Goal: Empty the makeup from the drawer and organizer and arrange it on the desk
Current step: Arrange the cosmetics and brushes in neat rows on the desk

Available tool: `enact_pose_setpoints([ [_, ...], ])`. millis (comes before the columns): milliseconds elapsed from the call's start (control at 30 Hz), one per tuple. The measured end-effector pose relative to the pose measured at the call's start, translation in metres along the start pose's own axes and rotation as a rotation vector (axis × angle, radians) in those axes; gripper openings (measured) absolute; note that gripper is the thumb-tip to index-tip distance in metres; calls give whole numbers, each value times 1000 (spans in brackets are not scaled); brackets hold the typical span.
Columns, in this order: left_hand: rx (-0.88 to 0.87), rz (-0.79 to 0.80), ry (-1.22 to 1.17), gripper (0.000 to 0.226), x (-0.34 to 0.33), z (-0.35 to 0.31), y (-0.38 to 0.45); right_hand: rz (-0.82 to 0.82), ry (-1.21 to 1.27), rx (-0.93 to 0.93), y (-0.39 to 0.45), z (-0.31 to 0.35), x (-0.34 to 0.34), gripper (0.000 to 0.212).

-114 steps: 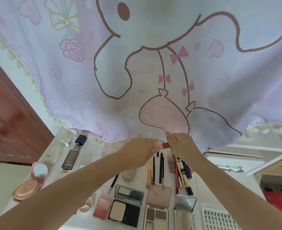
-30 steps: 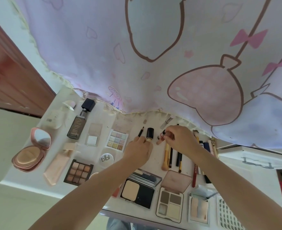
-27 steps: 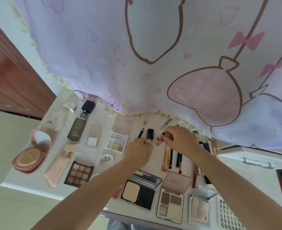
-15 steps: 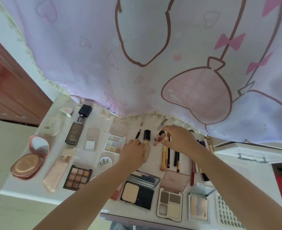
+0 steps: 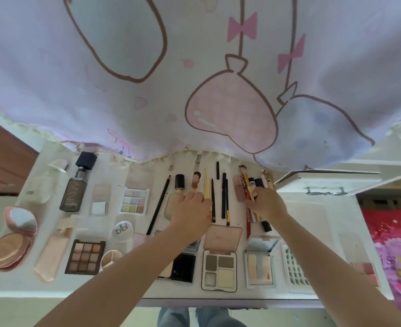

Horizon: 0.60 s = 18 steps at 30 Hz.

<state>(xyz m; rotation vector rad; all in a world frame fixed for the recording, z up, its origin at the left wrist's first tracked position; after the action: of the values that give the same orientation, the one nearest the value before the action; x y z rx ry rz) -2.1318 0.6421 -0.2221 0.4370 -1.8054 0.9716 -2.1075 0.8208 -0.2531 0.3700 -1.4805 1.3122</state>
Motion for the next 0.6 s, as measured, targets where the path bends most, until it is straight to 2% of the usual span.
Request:
enact_pose_setpoints([
  [200,44,10,-28,35,0,-7,-2,-110,88,-10,10,8,-13,32],
  [367,84,2,-21,35,0,0,-5,-70,136,-18,13,3,-23,40],
  [467,98,-10,-57,35,0,1,-5,-65,189,-27,10,2,-16,36],
  [600,87,-46,-141,34,5,1,-7,-125,452,-9,0,-8,17,21],
])
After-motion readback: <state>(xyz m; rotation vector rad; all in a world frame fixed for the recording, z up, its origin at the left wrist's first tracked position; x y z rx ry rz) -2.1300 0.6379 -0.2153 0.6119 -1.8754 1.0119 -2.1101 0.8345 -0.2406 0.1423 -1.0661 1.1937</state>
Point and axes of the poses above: each hand's wrist, its own y-axis towards the middle knuckle, its own x-axis out of the back of the hand, z = x × y, the point moved 6 cm from there along y, towards the middle knuckle, and after that the axes turned 5 degrees about z, right-handed, at the moved point
